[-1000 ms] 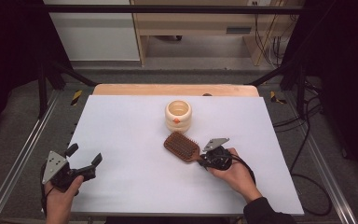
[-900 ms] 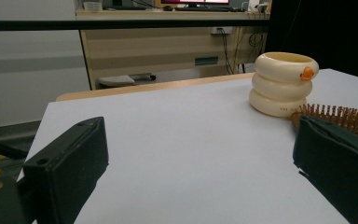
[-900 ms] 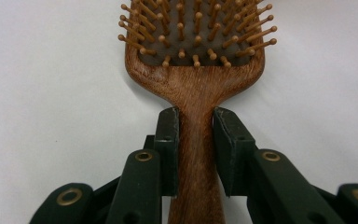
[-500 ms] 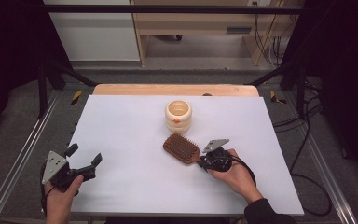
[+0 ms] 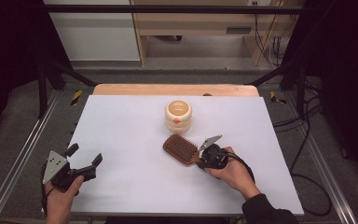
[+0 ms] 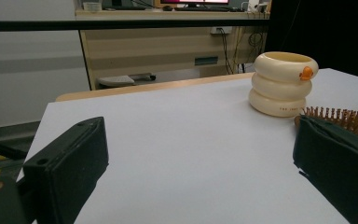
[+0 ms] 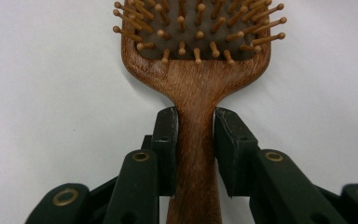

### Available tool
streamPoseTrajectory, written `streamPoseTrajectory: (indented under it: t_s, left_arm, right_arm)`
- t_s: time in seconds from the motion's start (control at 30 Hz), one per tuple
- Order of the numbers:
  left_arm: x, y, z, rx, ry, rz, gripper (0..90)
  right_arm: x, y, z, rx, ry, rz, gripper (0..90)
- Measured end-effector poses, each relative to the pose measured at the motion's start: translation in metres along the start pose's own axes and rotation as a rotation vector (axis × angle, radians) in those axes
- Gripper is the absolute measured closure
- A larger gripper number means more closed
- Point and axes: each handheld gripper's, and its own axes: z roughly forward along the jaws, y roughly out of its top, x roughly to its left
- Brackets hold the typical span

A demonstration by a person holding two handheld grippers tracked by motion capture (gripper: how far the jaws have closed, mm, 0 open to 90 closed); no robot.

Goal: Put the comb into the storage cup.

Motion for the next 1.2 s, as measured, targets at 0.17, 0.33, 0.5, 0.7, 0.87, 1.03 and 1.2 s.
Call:
streamPoseTrajectory:
  t_s: [0.17, 0.33, 0.5, 0.7, 0.87, 1.03, 1.2]
  left_arm:
    - [0.0, 0.0, 0.0, 0.0, -0.001, 0.0, 3.3]
    - [0.0, 0.0, 0.0, 0.0, -0.002, 0.0, 3.3]
    - [0.0, 0.0, 0.0, -0.001, -0.002, 0.001, 3.3]
    - [0.0, 0.0, 0.0, 0.001, -0.002, 0.001, 3.3]
    - [-0.004, 0.002, 0.0, 0.004, -0.013, 0.003, 3.2]
    - [-0.018, 0.006, 0.004, 0.036, -0.091, 0.008, 1.9]
    - [-0.035, 0.019, 0.014, 0.052, -0.176, -0.004, 1.7]
  right_arm:
    - [-0.002, 0.01, 0.002, 0.071, 0.015, 0.009, 66.8]
    - [-0.001, 0.019, 0.004, 0.135, 0.012, 0.005, 66.1]
    - [-0.001, 0.023, 0.005, 0.161, 0.01, 0.009, 71.1]
    - [0.004, 0.024, 0.004, 0.164, -0.02, -0.002, 72.4]
    - [0.007, 0.015, 0.0, 0.093, -0.034, 0.009, 72.4]
    - [0.009, 0.006, -0.01, -0.002, -0.041, 0.023, 72.4]
    - [0.012, 0.001, -0.016, -0.097, -0.037, 0.017, 72.4]
